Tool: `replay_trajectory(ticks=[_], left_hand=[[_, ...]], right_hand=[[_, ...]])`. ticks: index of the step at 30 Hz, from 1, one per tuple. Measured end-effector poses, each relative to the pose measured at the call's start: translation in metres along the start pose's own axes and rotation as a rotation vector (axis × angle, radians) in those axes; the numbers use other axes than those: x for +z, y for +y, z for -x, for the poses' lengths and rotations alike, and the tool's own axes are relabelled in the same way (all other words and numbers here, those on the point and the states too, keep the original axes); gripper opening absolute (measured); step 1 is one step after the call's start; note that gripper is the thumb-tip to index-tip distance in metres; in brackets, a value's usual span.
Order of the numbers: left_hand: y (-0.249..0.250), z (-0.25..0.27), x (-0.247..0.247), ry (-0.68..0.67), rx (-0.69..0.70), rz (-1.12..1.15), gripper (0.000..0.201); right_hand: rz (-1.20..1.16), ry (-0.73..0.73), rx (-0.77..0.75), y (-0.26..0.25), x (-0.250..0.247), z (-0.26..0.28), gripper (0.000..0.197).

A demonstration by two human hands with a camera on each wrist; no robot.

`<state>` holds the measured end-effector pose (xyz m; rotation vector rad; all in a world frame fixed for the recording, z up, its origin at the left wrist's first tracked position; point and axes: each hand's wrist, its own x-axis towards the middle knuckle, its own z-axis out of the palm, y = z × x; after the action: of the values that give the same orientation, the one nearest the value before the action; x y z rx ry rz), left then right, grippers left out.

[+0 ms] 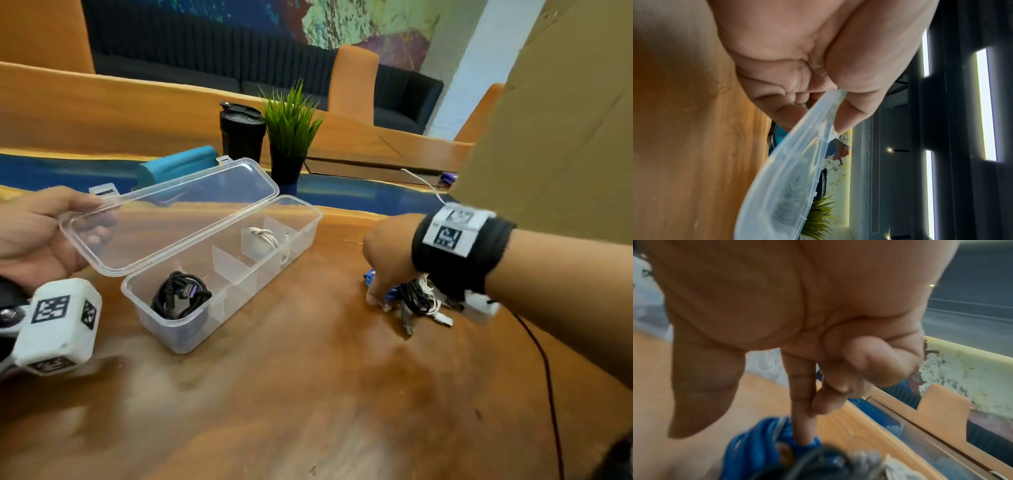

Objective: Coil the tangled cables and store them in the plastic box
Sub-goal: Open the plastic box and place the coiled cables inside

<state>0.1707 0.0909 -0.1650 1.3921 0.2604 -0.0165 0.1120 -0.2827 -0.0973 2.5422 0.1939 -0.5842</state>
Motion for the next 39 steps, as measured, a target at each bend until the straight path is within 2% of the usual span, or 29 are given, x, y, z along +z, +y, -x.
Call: replay_trajectory(ticks=[2,7,10,13,16,20,23,25,27,29,31,33,39], left_hand=[[0.001,-0.001,-0.002,-0.06,-0.08,0.087,0.015],[0.002,0.002,-0.011,-0.069,-0.119,0.091,0.018],[0.001,0.005,-0.01,-0.099,-0.12,0.065,0.017],[0.002,0.004,-0.012,-0.084,-0.129,0.082,0.017],[0.004,0.006,-0.011,-0.107,-0.14,0.09,0.015],[0.004,0.007,-0.01,-0.09,-0.137,0.101,0.016],[0.004,0.006,-0.01,-0.087,-0.133,0.108,0.015],[0.004,0.007,-0.01,-0.093,-0.134,0.112,0.014],[0.004,0.007,-0.01,-0.091,-0.134,0.123,0.015],[0.004,0.009,-0.009,-0.081,-0.133,0.126,0.016],[0.004,0.008,-0.009,-0.08,-0.129,0.129,0.017],[0.005,0.01,-0.009,-0.085,-0.124,0.127,0.016],[0.006,0.008,-0.011,-0.08,-0.113,0.118,0.012]], right_hand=[[-0.053,-0.003,0.04,-0.006,0.012,-0.003,0.046],[-0.142,0.032,0.088,-0.012,0.018,-0.004,0.029],[-0.424,0.136,0.097,0.0,0.001,-0.002,0.029],[-0.826,0.268,0.061,0.02,-0.021,-0.002,0.029],[-1.269,0.214,0.028,0.039,-0.03,-0.004,0.022],[-1.424,0.178,-0.048,0.043,-0.036,-0.009,0.023],[-1.517,0.202,-0.091,0.031,-0.04,-0.015,0.014],[-1.415,0.323,-0.074,0.02,-0.044,-0.024,0.016],[-0.986,0.54,-0.031,0.011,-0.05,-0.038,0.025],[-0.545,0.667,-0.062,0.003,-0.056,-0.05,0.029],[-0.204,0.673,-0.151,-0.002,-0.057,-0.064,0.026],[0.024,0.625,-0.195,-0.007,-0.056,-0.077,0.026],[0.363,0.46,-0.367,-0.025,-0.058,-0.085,0.032]])
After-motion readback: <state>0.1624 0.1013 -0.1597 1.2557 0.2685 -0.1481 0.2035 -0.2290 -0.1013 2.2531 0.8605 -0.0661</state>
